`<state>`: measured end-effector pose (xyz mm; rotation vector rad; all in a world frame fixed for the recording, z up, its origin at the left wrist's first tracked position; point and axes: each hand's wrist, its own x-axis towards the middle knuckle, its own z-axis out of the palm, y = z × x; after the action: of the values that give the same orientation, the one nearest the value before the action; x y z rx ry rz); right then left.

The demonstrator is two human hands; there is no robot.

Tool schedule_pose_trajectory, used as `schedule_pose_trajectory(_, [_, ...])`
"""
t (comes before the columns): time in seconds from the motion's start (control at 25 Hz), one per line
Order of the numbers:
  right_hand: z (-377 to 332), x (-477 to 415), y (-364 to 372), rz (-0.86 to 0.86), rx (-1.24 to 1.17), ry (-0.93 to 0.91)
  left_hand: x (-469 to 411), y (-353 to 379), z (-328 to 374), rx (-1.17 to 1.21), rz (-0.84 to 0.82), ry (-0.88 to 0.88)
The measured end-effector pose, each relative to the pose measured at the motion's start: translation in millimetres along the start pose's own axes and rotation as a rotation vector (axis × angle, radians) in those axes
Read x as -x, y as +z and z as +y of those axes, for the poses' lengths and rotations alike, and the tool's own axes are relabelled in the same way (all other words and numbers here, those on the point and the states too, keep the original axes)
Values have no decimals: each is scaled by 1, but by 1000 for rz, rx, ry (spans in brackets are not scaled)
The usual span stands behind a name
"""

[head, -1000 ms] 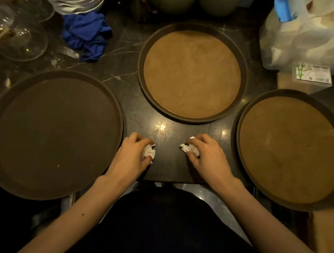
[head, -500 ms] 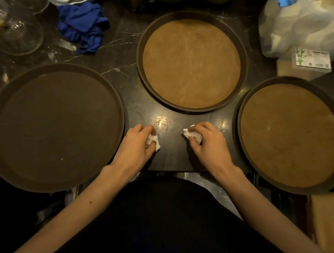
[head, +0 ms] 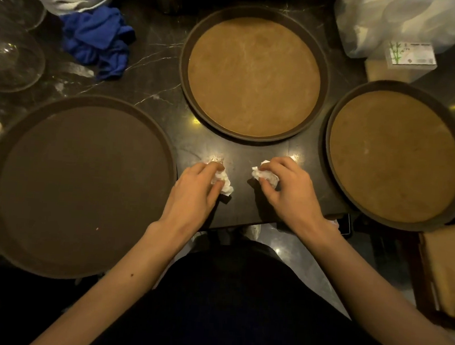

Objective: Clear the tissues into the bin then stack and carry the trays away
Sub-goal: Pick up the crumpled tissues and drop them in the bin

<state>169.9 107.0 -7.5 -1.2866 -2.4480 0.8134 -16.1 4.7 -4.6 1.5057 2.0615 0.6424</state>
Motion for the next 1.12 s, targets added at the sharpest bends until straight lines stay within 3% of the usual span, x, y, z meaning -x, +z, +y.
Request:
schedule_pose_trajectory(0.28, [-8,25,-9,153,-45,67,-2,4,12,48,8,96])
schedule_pose_trajectory(0.52, [7,65,-40,242,-67,34,22,22,63,56,66,112])
schedule_pose_trajectory(1.12, [153,296,-158,408,-99,88,144,178,251,30,88,296])
